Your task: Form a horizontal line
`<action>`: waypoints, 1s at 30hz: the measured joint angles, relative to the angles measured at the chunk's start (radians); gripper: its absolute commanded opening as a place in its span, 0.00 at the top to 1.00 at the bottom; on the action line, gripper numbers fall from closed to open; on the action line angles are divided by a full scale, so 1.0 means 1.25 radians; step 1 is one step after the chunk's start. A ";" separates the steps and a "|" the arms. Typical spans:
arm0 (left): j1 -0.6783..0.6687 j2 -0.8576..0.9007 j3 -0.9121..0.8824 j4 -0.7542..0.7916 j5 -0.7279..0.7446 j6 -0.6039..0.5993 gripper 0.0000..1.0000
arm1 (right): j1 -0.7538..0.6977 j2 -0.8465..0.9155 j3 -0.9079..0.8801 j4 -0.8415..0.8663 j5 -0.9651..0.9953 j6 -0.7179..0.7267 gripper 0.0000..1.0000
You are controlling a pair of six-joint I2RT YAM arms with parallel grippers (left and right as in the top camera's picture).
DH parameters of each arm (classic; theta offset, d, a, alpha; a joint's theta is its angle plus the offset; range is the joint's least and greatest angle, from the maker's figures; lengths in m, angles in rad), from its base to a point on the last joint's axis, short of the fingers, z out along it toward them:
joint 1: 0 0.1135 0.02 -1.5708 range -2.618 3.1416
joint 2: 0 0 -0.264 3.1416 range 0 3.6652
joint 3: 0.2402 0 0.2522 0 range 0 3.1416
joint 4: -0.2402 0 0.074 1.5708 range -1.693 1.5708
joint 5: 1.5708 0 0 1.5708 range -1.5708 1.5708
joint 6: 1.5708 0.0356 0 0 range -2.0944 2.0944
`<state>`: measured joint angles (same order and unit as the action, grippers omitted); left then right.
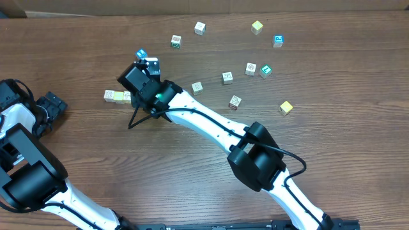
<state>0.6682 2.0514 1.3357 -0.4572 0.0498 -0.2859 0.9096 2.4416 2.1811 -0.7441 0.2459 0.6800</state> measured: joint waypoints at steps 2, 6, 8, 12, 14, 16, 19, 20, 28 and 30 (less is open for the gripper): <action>0.000 0.000 0.000 0.000 0.000 0.000 0.01 | 0.000 0.016 -0.001 0.001 -0.002 0.000 0.85; 0.000 0.000 0.000 0.000 0.000 0.000 0.00 | 0.000 0.046 -0.009 0.015 -0.011 0.000 0.84; 0.000 0.000 0.000 0.000 0.000 0.000 0.00 | 0.000 0.058 -0.009 0.024 -0.021 0.000 0.84; 0.000 0.000 0.000 0.000 0.000 0.000 0.00 | 0.000 0.068 -0.009 0.033 -0.034 0.000 0.84; 0.000 0.000 0.000 0.000 0.000 0.000 0.00 | 0.000 0.068 -0.009 0.039 -0.039 0.000 0.83; 0.000 0.000 0.000 0.000 0.000 0.000 0.00 | 0.000 0.069 -0.009 0.045 -0.042 0.000 0.83; 0.000 0.000 0.000 0.000 0.000 0.000 0.01 | 0.000 0.069 -0.009 0.055 -0.045 -0.001 0.83; 0.000 0.000 0.000 0.000 0.000 0.000 0.01 | 0.000 0.069 -0.009 0.057 -0.045 0.000 0.83; 0.000 0.000 0.000 0.000 0.000 0.000 0.00 | 0.000 0.069 -0.009 0.057 -0.047 0.000 0.74; 0.000 0.000 0.000 0.000 0.000 0.000 0.00 | 0.000 0.069 -0.009 0.057 -0.048 0.000 0.72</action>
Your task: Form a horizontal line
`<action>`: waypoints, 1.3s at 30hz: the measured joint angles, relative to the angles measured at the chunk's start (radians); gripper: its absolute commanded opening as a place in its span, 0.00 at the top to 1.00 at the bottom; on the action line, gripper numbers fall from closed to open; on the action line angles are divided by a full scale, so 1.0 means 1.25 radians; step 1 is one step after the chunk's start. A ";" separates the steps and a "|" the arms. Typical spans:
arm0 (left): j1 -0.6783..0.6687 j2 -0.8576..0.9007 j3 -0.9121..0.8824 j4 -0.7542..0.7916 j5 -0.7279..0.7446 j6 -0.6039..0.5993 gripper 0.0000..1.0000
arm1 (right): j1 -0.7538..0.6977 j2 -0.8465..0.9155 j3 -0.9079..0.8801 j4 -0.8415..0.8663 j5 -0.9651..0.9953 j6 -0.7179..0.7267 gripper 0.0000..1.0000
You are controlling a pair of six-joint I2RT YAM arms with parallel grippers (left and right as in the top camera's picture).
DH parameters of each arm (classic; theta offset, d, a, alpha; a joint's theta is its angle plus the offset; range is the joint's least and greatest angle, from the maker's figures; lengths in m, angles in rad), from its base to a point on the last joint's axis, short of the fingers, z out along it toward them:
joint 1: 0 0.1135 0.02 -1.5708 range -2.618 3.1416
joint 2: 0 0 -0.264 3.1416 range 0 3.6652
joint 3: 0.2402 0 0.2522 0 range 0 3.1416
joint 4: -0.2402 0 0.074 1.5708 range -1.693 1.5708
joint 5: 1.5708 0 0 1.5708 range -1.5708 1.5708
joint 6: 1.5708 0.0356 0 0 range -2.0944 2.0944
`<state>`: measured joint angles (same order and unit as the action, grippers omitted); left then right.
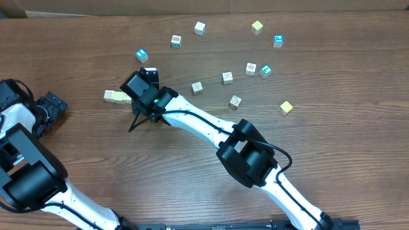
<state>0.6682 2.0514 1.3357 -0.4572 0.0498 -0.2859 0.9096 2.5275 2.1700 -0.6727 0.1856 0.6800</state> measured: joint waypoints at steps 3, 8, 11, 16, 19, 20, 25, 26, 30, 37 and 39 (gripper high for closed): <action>0.000 0.000 0.000 0.000 0.000 0.000 0.00 | 0.000 0.000 0.000 0.000 -0.002 -0.002 0.71; 0.000 0.000 0.000 0.000 0.000 0.000 0.00 | 0.000 0.000 0.000 0.000 -0.003 -0.002 0.64; 0.000 0.000 0.000 0.000 0.000 0.000 0.00 | 0.000 0.000 0.000 0.000 -0.003 -0.003 0.63; 0.000 0.000 0.000 0.000 0.000 0.000 0.01 | 0.000 0.000 0.000 0.000 -0.004 -0.002 0.59; 0.000 0.000 0.000 0.000 0.000 0.000 0.00 | 0.000 0.000 0.000 0.002 -0.004 -0.002 0.56; 0.000 0.000 0.000 0.000 0.000 0.000 0.00 | 0.000 0.000 0.000 0.006 -0.003 -0.002 0.53; 0.000 0.000 0.000 0.000 0.000 0.000 0.00 | 0.000 0.000 0.000 0.038 0.020 -0.003 0.51; 0.000 0.000 0.000 0.000 0.000 0.000 0.00 | -0.002 0.000 0.000 0.043 0.027 -0.003 0.51; 0.000 0.000 0.000 0.000 0.000 0.000 0.00 | -0.014 0.000 0.000 0.046 0.045 -0.003 0.52; 0.000 0.000 0.000 0.000 0.000 0.000 0.00 | -0.066 0.000 0.000 -0.006 0.041 -0.002 0.53; 0.000 0.000 0.000 0.000 0.000 0.000 0.00 | -0.079 0.000 0.000 -0.033 0.027 -0.003 0.63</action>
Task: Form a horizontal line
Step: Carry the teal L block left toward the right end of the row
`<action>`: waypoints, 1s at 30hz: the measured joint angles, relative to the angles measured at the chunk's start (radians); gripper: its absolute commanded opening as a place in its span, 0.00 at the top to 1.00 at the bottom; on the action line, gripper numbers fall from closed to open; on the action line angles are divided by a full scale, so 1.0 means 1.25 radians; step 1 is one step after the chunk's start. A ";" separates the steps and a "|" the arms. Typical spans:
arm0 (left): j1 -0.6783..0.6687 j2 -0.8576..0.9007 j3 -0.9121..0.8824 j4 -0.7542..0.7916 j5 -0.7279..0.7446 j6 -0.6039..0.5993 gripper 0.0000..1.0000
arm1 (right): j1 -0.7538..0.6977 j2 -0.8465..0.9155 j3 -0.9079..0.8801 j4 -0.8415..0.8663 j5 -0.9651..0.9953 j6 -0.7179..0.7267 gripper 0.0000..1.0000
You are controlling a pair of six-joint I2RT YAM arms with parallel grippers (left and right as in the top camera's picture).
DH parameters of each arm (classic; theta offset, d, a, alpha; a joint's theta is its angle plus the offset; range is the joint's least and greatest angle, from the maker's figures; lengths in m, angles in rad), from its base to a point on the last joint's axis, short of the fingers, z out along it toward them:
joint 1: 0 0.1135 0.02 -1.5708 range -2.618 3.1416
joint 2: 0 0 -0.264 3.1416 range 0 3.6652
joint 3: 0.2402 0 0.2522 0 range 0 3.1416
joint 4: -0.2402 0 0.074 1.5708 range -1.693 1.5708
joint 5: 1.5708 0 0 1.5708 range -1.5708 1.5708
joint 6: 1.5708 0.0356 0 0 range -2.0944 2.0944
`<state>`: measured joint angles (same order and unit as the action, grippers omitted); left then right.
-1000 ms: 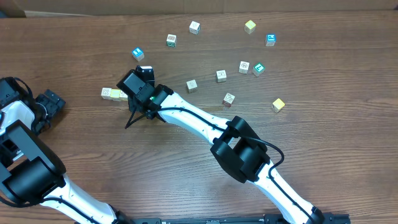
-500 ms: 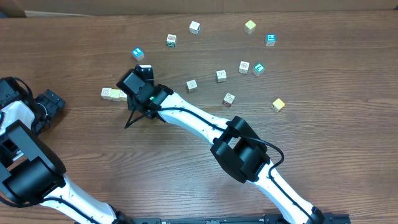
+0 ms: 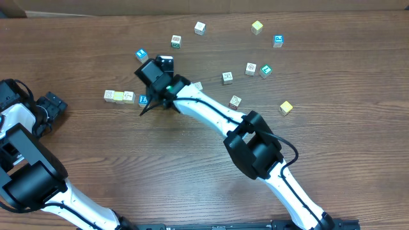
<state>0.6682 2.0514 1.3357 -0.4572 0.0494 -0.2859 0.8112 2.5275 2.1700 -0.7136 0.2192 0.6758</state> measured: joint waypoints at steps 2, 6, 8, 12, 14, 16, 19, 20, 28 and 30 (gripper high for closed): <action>0.000 0.000 0.000 0.000 0.000 0.000 0.00 | -0.005 0.000 0.000 -0.031 -0.016 -0.002 0.76; 0.000 0.000 0.000 0.000 -0.001 0.000 0.01 | 0.000 0.000 -0.002 -0.071 -0.055 0.003 0.89; 0.000 0.000 0.000 0.000 -0.001 0.000 0.00 | 0.005 0.000 -0.002 -0.076 -0.079 0.005 0.89; 0.000 0.000 0.000 0.000 -0.001 0.000 0.00 | 0.020 0.000 -0.002 -0.069 -0.115 0.003 0.89; 0.000 0.000 0.000 0.000 -0.001 0.000 0.00 | 0.028 0.000 -0.002 -0.056 -0.125 0.004 0.89; 0.000 0.000 0.000 0.000 -0.001 0.000 0.01 | 0.033 0.000 -0.002 -0.043 -0.132 0.003 0.89; 0.000 0.000 0.000 0.000 -0.001 0.000 0.01 | 0.034 0.000 -0.002 -0.031 -0.136 0.004 0.88; 0.000 0.000 0.000 0.000 -0.001 0.000 0.01 | 0.034 0.000 -0.002 -0.028 -0.137 0.004 0.88; 0.000 0.000 0.000 0.000 -0.001 0.000 0.00 | 0.033 0.000 -0.002 -0.009 -0.137 0.003 0.88; 0.000 0.000 0.000 0.000 -0.002 0.000 0.00 | 0.033 0.000 -0.002 -0.009 -0.137 0.004 0.88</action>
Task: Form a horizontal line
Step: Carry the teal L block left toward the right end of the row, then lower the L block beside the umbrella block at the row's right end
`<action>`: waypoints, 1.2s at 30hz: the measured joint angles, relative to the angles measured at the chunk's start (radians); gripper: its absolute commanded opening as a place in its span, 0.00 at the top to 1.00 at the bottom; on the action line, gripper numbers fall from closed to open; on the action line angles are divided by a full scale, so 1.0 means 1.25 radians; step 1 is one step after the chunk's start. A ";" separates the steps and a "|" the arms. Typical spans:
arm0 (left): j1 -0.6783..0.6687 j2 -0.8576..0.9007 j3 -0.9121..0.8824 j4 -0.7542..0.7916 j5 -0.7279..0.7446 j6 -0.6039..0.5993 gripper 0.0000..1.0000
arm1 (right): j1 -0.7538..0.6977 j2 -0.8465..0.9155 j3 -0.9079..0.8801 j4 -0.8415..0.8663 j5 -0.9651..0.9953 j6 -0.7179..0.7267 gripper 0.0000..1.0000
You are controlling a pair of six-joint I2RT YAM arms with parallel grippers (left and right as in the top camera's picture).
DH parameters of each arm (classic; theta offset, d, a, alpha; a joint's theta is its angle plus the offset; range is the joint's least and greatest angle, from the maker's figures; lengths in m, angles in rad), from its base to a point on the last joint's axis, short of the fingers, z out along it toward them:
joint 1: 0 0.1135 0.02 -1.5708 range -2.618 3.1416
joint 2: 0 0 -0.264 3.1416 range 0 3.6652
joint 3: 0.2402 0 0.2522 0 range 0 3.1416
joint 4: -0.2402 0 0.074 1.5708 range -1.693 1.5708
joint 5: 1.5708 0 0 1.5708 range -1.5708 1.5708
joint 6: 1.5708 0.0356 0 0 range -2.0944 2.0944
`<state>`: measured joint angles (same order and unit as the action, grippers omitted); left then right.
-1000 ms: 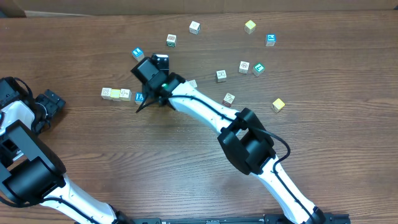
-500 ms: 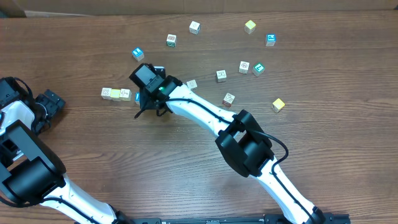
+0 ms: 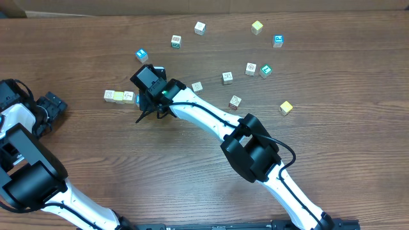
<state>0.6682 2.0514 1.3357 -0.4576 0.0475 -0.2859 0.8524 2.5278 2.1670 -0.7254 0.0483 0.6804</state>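
Three pale cubes (image 3: 119, 96) lie in a short row running left to right at the table's left. A blue cube (image 3: 137, 99) sits at the row's right end, only a sliver of it showing. My right gripper (image 3: 143, 96) hangs over that cube, and its body hides the fingers, so their state does not show. Loose cubes lie scattered farther back and right, among them a blue one (image 3: 141, 55) and a tan one (image 3: 197, 87). My left gripper (image 3: 50, 105) rests at the far left edge, away from all cubes.
More cubes are spread across the back right: white (image 3: 200, 27), yellow (image 3: 257, 27), blue (image 3: 278, 41), teal (image 3: 266, 70), yellow (image 3: 285, 107). The right arm (image 3: 211, 118) crosses the table's middle diagonally. A cardboard edge (image 3: 13, 7) lies at the back left.
My right gripper has moved down and left from behind the row to right over the blue cube, covering most of it. The cubes and the left arm stay where they were.
My right gripper was first near the loose blue cube at the back, then just right of the three-cube row. A blue cube then lay at the row's right end with the gripper drawn back. Now the gripper is over that cube again.
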 measured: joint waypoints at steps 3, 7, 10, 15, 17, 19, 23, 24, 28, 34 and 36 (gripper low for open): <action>0.000 0.000 0.000 0.000 0.000 0.000 0.01 | 0.000 0.000 0.000 0.000 0.000 0.000 0.88; 0.000 0.000 0.000 0.000 0.000 0.000 0.00 | 0.000 0.000 0.000 -0.019 0.000 0.000 0.87; 0.000 0.000 0.000 0.000 0.000 0.000 0.00 | 0.000 0.000 0.000 -0.029 0.000 0.000 0.87; 0.000 0.000 0.000 0.000 0.000 0.000 0.00 | 0.000 0.000 0.000 0.004 -0.002 0.000 0.87; 0.000 0.000 0.000 0.000 0.000 0.000 0.00 | 0.000 0.000 0.000 0.015 -0.009 0.000 0.87; 0.000 0.000 0.000 0.000 0.000 0.000 0.00 | 0.000 0.000 0.000 0.021 -0.016 0.000 0.87; 0.000 0.000 0.000 0.000 0.000 0.000 0.00 | 0.000 0.000 0.000 0.024 -0.027 0.000 0.87; 0.000 0.000 0.000 0.000 0.000 0.000 0.00 | 0.000 0.000 0.000 0.024 -0.027 0.000 0.87; 0.000 0.000 0.000 0.000 0.000 0.000 0.01 | 0.000 0.000 0.000 0.030 -0.033 0.000 0.87; 0.000 0.000 0.000 0.000 0.000 0.000 0.00 | 0.000 0.000 0.000 0.032 -0.033 0.000 0.87; 0.000 0.000 0.000 0.000 0.000 0.000 0.01 | 0.000 0.000 0.000 0.016 -0.033 0.000 0.87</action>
<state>0.6682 2.0514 1.3357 -0.4576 0.0475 -0.2859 0.8524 2.5278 2.1670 -0.7055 0.0067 0.6807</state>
